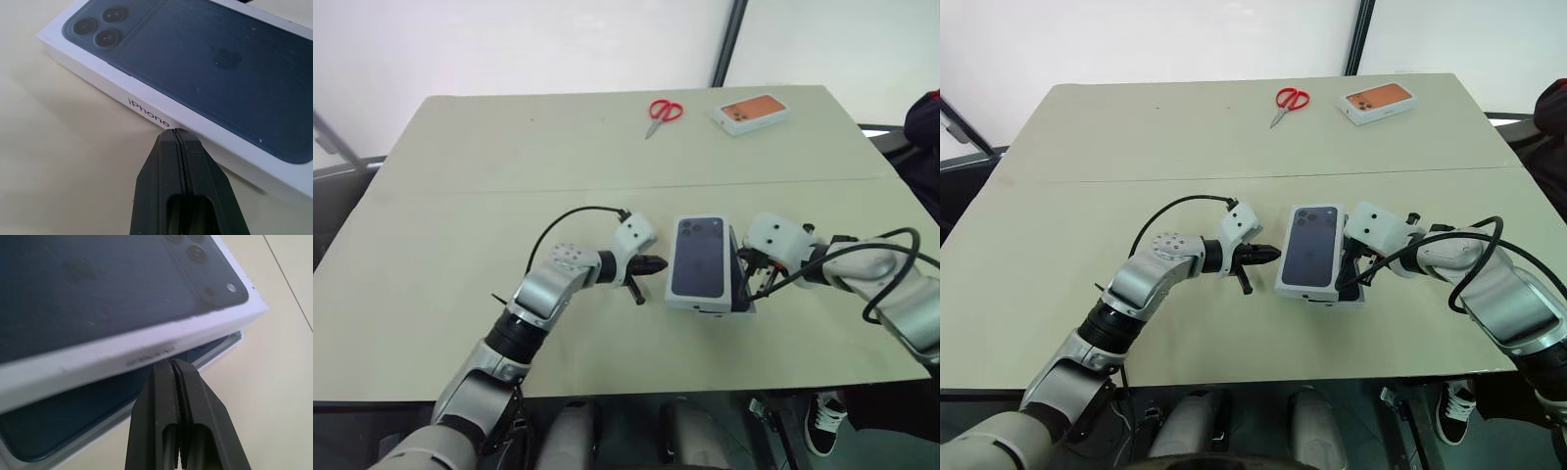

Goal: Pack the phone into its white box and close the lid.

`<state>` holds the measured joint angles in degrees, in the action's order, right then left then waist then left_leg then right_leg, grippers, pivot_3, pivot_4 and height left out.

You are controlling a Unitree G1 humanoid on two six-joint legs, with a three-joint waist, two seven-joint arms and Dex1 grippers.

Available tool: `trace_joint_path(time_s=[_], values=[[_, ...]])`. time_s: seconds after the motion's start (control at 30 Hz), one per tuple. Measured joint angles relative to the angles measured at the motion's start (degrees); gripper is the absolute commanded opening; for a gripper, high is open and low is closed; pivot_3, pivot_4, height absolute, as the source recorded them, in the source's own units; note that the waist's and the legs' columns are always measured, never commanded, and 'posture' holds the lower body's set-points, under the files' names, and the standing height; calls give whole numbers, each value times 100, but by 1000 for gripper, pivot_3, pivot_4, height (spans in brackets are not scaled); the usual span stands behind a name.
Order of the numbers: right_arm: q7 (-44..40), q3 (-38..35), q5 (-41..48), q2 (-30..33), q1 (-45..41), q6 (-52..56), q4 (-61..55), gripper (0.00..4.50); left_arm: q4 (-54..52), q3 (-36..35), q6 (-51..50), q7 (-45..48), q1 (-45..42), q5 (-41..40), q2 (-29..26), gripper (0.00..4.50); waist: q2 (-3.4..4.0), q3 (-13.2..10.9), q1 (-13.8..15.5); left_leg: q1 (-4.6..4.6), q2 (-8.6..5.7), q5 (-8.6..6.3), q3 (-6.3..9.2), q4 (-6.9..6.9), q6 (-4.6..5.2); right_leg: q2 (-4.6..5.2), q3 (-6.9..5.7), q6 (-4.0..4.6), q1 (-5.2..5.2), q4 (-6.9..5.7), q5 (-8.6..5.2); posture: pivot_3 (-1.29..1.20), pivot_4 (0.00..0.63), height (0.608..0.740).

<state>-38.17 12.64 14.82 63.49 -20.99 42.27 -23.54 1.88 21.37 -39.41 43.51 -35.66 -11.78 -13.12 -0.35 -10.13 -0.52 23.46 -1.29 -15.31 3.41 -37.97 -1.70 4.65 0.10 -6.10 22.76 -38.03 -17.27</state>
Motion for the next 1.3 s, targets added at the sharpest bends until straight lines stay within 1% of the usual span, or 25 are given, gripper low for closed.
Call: trace_joint_path(time_s=[0.27,0.63,1.3], values=[[-261,-315,-233,4,234,1,-23,77,-209,32,-34,22,3,-14,210,0,0,0,3,0,0,0,1,0,0,0,0,0,-1,0,0,0,150,740],[-455,-518,-514,-20,501,-50,-29,77,-425,41,-169,44,83,-80,354,0,0,0,2,-2,0,0,1,-1,0,0,-1,0,-2,0,0,0,150,740],[-607,-619,-786,-323,700,-49,-84,77,-130,32,-228,-153,80,0,432,0,0,0,-1,-4,0,0,1,-1,0,-1,-1,0,-4,-1,0,0,150,740]])
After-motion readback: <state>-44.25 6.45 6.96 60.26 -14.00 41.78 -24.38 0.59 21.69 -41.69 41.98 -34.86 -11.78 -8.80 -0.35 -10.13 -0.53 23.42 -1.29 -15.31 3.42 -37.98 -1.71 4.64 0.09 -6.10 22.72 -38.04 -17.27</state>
